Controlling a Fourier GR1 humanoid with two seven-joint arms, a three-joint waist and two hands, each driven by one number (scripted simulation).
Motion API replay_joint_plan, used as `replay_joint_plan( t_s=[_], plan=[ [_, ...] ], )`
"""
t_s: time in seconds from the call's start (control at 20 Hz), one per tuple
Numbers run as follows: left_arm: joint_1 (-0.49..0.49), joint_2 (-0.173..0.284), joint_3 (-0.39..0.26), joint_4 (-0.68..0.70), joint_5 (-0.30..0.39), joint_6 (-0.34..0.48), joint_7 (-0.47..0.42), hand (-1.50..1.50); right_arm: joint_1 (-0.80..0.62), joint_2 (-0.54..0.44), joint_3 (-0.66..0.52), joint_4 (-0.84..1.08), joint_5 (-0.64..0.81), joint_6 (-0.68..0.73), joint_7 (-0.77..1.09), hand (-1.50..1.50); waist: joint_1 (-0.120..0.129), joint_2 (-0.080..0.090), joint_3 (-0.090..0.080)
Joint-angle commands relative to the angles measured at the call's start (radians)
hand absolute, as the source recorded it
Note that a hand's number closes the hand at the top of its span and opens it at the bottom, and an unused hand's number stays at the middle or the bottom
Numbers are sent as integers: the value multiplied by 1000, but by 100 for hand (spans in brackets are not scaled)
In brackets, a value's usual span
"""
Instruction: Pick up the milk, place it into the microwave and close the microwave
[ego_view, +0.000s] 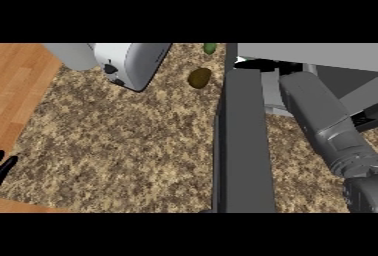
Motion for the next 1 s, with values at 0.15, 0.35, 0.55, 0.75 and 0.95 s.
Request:
replay_joint_plan(
  t_s=[0.15, 0.35, 0.55, 0.75, 0.95],
  plan=[
    [25, -54, -42, 46, -65, -66, -54, -150, 60, -37, -20, -13, -22, 121, -68, -150, -46, -28, -3],
    [36, -96, -120, 39, -98, -108, -63, -150, 83, -48, -38, -4, -42, 202, -72, -150, -55, -30, -3],
    [30, -115, -184, 67, -149, -165, -78, -150, 153, -15, -79, -10, -94, 364, -159, -150, -78, -38, -2],
    [32, -111, -232, 115, -213, -218, -74, -150, 198, -6, -110, -20, -137, 520, -212, -150, -103, -51, -3],
    [0, -109, -247, 172, -279, -271, -113, -150, 253, 56, -124, -17, -163, 597, -241, -150, -110, -56, -4]
  ],
)
